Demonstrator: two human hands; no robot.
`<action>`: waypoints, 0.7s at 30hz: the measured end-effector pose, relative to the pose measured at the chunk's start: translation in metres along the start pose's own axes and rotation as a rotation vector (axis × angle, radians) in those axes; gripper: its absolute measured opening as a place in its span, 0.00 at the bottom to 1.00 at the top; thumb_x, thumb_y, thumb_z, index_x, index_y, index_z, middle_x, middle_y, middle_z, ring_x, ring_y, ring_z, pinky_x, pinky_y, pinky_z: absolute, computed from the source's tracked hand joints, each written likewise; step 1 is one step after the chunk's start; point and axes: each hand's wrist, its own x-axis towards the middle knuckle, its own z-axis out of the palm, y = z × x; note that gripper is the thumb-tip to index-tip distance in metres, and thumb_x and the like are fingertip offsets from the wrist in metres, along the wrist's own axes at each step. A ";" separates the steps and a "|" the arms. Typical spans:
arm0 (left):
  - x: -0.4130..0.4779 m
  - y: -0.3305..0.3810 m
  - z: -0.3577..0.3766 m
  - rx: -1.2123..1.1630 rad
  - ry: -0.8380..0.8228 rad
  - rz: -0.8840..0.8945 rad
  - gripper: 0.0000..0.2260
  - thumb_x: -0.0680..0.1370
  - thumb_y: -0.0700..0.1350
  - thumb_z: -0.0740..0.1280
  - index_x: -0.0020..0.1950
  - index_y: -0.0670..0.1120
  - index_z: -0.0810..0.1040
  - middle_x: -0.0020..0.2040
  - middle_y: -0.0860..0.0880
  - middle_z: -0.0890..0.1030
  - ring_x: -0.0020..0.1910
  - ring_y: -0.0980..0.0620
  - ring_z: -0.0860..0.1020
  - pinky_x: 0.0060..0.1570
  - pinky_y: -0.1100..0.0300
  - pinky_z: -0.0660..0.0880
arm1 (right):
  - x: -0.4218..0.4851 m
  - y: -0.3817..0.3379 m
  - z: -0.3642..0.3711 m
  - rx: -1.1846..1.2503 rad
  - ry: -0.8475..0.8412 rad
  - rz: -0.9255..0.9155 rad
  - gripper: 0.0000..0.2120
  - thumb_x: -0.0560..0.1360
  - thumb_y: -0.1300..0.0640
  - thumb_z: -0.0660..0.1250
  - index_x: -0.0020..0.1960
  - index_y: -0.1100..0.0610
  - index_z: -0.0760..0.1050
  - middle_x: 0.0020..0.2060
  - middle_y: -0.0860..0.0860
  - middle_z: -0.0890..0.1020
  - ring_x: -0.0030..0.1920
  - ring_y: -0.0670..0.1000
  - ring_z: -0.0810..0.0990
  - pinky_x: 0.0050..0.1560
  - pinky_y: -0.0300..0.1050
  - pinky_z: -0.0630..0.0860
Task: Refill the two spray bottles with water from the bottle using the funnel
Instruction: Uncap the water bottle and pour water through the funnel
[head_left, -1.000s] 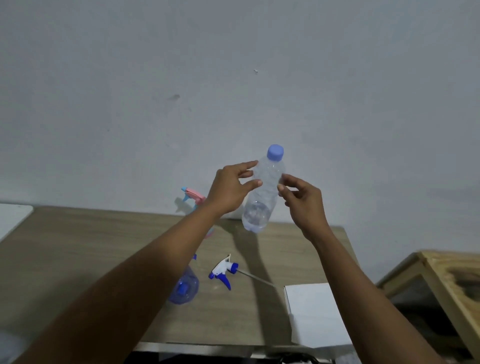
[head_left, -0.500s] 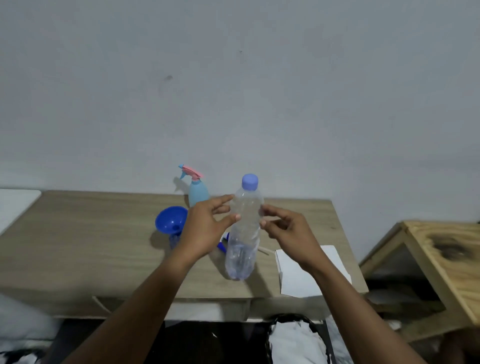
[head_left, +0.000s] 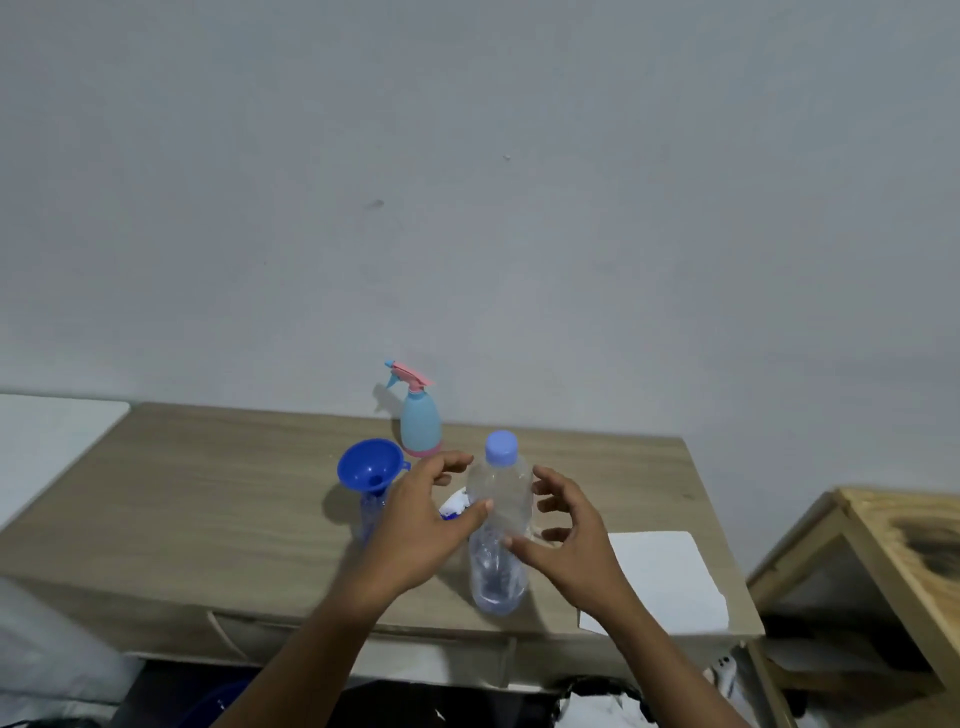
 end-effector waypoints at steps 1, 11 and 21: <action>0.001 0.004 -0.001 -0.012 0.010 0.019 0.23 0.71 0.51 0.78 0.62 0.60 0.74 0.60 0.64 0.78 0.60 0.64 0.74 0.61 0.58 0.75 | 0.002 0.000 0.004 -0.019 -0.024 0.000 0.44 0.59 0.47 0.82 0.71 0.42 0.67 0.64 0.38 0.75 0.61 0.40 0.75 0.53 0.40 0.78; 0.025 0.032 -0.006 -0.110 -0.139 0.163 0.16 0.79 0.46 0.68 0.66 0.59 0.78 0.64 0.63 0.78 0.67 0.67 0.71 0.70 0.61 0.69 | 0.022 0.004 0.016 -0.057 -0.190 -0.021 0.46 0.62 0.49 0.83 0.73 0.42 0.62 0.67 0.38 0.74 0.69 0.41 0.72 0.68 0.52 0.73; 0.027 0.043 0.005 -0.073 0.133 0.044 0.13 0.68 0.53 0.79 0.51 0.63 0.84 0.50 0.55 0.78 0.52 0.56 0.77 0.57 0.53 0.77 | 0.019 0.014 0.027 -0.104 -0.057 -0.042 0.43 0.64 0.49 0.81 0.71 0.39 0.61 0.62 0.37 0.76 0.64 0.39 0.74 0.62 0.42 0.74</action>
